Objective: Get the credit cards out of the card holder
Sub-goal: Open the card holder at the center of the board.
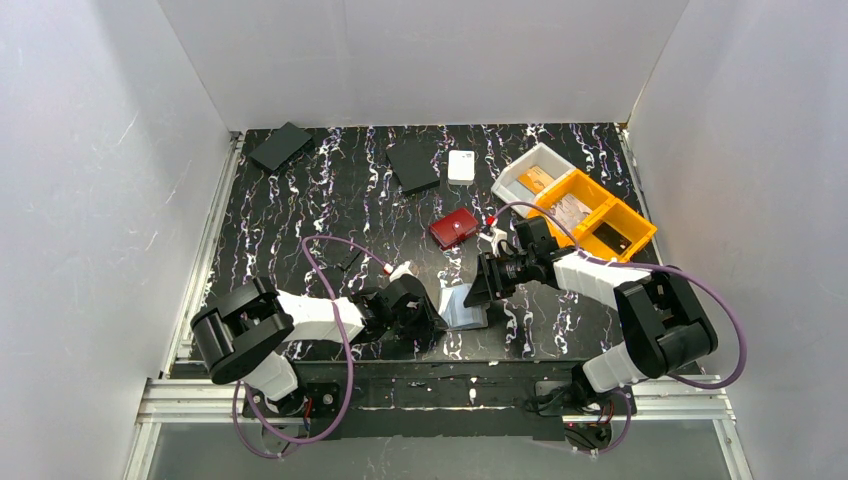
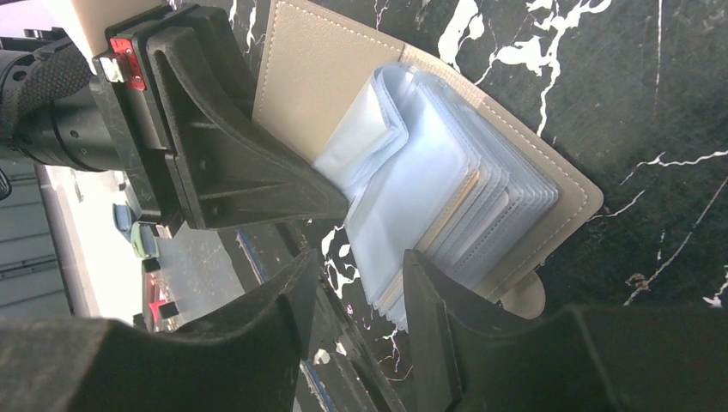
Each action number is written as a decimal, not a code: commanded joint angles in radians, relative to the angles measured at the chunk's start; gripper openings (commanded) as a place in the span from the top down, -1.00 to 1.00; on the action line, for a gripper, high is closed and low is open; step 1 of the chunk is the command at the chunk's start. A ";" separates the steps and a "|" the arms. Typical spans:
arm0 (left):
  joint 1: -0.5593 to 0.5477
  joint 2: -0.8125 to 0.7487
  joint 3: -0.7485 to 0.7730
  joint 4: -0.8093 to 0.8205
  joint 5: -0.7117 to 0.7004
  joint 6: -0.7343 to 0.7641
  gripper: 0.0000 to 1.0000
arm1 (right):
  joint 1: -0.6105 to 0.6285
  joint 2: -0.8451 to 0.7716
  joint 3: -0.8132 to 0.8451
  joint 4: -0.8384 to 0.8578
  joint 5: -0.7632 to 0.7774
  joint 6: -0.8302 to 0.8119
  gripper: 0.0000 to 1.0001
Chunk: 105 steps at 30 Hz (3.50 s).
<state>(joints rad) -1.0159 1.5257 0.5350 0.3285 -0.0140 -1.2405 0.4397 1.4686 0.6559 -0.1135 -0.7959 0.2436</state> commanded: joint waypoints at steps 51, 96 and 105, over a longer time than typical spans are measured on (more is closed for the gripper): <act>0.024 -0.001 -0.086 0.099 0.076 0.015 0.44 | 0.135 0.245 0.205 0.000 -0.097 0.046 -0.20; 0.036 -0.574 -0.282 0.034 0.153 0.191 0.33 | 0.282 0.465 0.494 -0.145 -0.169 0.008 -0.25; 0.033 -0.421 -0.202 0.118 0.221 0.278 0.33 | 0.284 0.520 0.573 -0.172 -0.193 0.017 -0.26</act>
<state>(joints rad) -0.9817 1.0418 0.2792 0.3940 0.1653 -1.0281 0.7204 1.9716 1.1659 -0.2823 -0.9560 0.2560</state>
